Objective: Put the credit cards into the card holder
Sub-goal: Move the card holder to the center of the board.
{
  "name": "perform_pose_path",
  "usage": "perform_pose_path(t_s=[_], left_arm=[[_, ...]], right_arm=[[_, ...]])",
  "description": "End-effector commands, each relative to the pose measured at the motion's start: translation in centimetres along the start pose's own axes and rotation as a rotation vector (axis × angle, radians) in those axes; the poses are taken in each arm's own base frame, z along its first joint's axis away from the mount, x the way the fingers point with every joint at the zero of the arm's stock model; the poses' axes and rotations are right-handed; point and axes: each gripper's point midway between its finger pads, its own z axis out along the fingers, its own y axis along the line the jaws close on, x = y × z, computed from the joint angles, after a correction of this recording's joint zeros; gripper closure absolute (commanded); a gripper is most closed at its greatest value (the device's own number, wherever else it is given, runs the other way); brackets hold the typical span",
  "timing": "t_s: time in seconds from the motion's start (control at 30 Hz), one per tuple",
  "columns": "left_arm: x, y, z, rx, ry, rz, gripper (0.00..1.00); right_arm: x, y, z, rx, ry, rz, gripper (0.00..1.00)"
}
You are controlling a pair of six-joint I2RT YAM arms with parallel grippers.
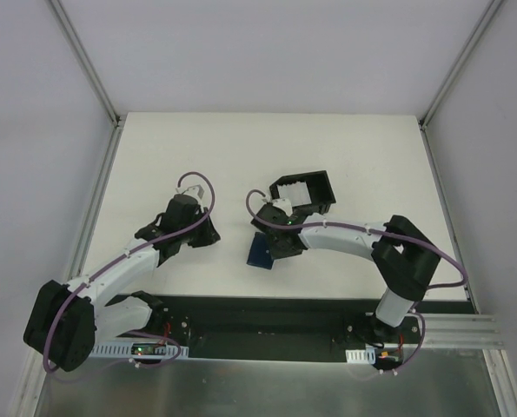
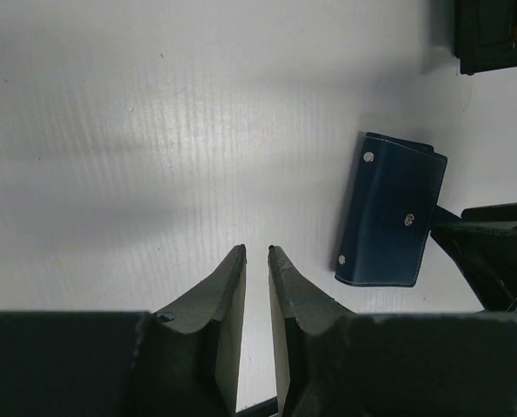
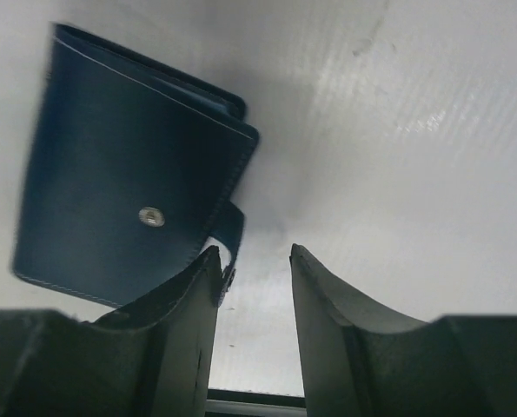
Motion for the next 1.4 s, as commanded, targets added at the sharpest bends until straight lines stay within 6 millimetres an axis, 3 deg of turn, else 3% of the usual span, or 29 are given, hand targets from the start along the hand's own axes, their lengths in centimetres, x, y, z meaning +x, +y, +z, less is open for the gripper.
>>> perform_pose_path(t_s=[0.0, 0.17, 0.27, 0.37, 0.43, 0.53, 0.6, 0.73, 0.8, 1.1, 1.37], left_arm=[[-0.4, -0.4, 0.2, 0.011, 0.007, 0.014, 0.84], [-0.7, -0.9, 0.8, 0.025, 0.024, 0.021, 0.83], [-1.1, -1.5, 1.2, 0.038, 0.034, 0.027, 0.83], [-1.8, -2.5, 1.6, 0.066, 0.037, 0.032, 0.83], [-2.5, -3.3, 1.9, 0.086, 0.035, 0.037, 0.81], [-4.0, -4.9, 2.6, 0.122, 0.038, 0.042, 0.77], [-5.2, -6.1, 3.6, 0.148, 0.04, 0.04, 0.77], [-6.7, -8.2, 5.9, 0.196, 0.079, 0.028, 0.88], [-7.2, -8.8, 7.2, 0.204, 0.095, 0.015, 1.0], [-8.4, -9.5, 12.1, 0.227, 0.095, -0.036, 1.0], [-8.9, -10.6, 14.0, 0.288, 0.072, -0.071, 1.0]], right_arm=[[0.8, -3.1, -1.1, 0.057, -0.011, 0.046, 0.6], [0.7, -3.9, -1.4, -0.024, -0.033, 0.093, 0.59], [0.6, -3.6, -1.0, -0.114, -0.004, 0.113, 0.59], [-0.8, -2.5, -2.2, -0.242, -0.032, 0.098, 0.55], [-2.8, -2.0, -4.0, -0.323, -0.101, 0.093, 0.53], [-6.4, -2.9, -6.9, -0.386, -0.206, 0.113, 0.48], [-8.9, -4.2, -8.1, -0.397, -0.269, 0.128, 0.42], [-12.7, -7.7, -8.6, -0.352, -0.31, 0.181, 0.29], [-13.7, -9.1, -7.8, -0.321, -0.271, 0.201, 0.27], [-17.3, -11.0, -4.0, -0.281, -0.208, 0.172, 0.23], [-18.4, -11.6, -0.3, -0.295, -0.14, 0.203, 0.2]])
